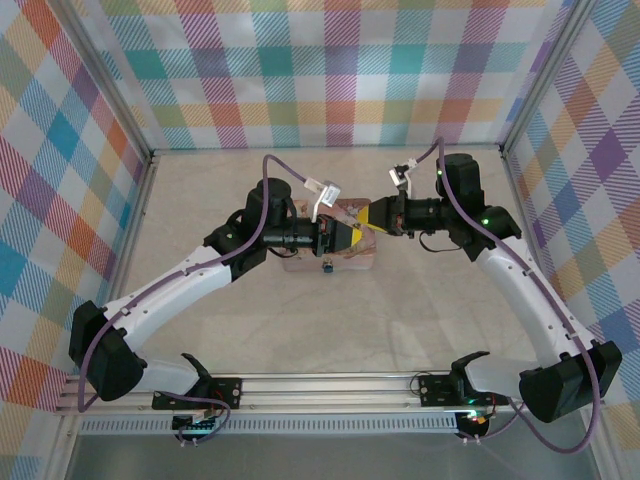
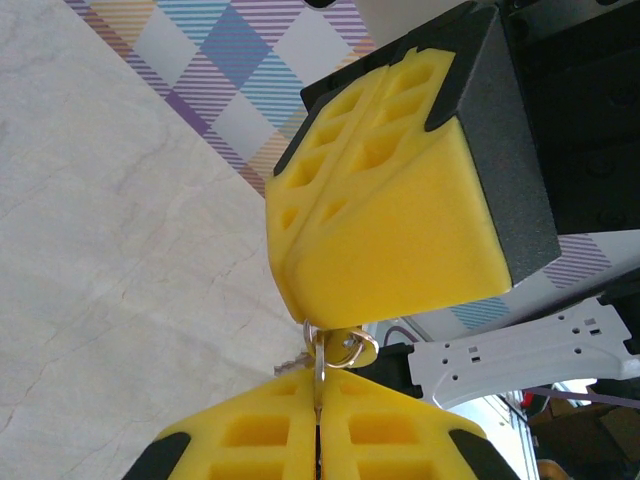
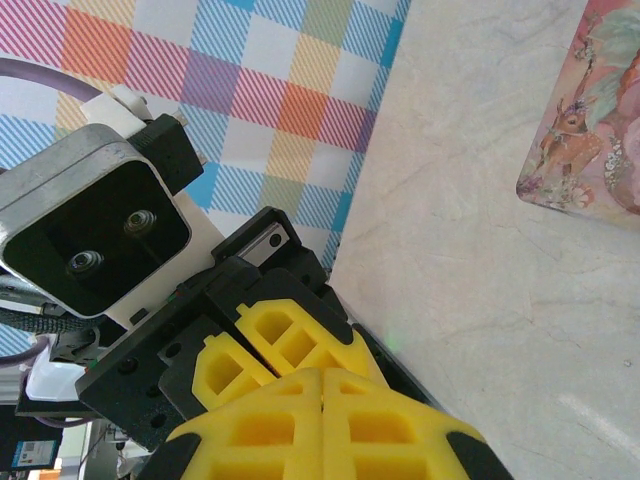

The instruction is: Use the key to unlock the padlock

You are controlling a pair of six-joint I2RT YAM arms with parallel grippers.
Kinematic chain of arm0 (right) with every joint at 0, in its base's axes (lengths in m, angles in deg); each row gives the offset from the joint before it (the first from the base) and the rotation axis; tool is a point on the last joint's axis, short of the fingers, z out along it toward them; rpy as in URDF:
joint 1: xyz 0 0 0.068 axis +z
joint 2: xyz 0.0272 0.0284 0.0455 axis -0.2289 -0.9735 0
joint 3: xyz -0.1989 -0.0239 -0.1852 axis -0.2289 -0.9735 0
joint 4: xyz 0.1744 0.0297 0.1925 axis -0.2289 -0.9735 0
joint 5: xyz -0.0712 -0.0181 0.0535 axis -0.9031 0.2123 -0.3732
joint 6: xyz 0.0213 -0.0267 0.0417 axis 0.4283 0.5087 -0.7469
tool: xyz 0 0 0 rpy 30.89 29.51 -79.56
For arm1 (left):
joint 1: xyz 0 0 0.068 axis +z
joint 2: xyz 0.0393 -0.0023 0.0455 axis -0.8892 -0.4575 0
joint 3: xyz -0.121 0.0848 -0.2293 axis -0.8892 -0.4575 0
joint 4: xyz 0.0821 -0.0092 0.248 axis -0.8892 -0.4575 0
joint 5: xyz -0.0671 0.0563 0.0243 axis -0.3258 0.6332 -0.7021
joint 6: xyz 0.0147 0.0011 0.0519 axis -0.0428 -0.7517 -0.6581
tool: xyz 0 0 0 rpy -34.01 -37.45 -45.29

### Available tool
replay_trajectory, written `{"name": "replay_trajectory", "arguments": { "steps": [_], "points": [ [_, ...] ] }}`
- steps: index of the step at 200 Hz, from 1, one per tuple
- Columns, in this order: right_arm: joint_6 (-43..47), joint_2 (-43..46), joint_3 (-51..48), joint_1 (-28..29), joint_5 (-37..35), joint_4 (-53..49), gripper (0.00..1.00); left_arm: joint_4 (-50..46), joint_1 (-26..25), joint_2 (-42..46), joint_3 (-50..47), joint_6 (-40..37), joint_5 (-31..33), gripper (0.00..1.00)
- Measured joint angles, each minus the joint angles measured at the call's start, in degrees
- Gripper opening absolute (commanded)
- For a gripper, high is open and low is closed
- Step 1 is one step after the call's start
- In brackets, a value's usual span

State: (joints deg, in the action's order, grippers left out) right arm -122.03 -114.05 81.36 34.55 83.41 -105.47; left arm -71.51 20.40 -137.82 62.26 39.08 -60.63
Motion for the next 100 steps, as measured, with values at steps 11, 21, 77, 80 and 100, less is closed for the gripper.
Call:
{"name": "replay_trajectory", "arguments": {
  "steps": [11, 21, 77, 80, 100],
  "points": [
    [-0.02, 0.07, -0.07, -0.09, 0.00, 0.07, 0.01, 0.00, 0.00, 0.00, 0.00, -0.02, 0.15, 0.10],
    [-0.02, 0.15, -0.17, -0.22, 0.00, 0.11, 0.00, -0.04, 0.00, 0.00, 0.00, -0.02, 0.22, 0.10],
    [-0.07, 0.68, -0.87, -0.48, 0.00, 0.44, 0.00, -0.20, 0.00, 0.00, -0.09, -0.20, 0.33, 0.09],
    [-0.09, 0.68, -0.87, -0.50, 0.00, 0.44, 0.00, -0.20, 0.00, 0.00, -0.09, -0.20, 0.33, 0.08],
    [-0.24, 0.76, -1.22, -0.63, 0.07, 0.52, 0.00, -0.24, -0.22, 0.00, -0.09, -0.22, 0.33, 0.08]
  ]
}}
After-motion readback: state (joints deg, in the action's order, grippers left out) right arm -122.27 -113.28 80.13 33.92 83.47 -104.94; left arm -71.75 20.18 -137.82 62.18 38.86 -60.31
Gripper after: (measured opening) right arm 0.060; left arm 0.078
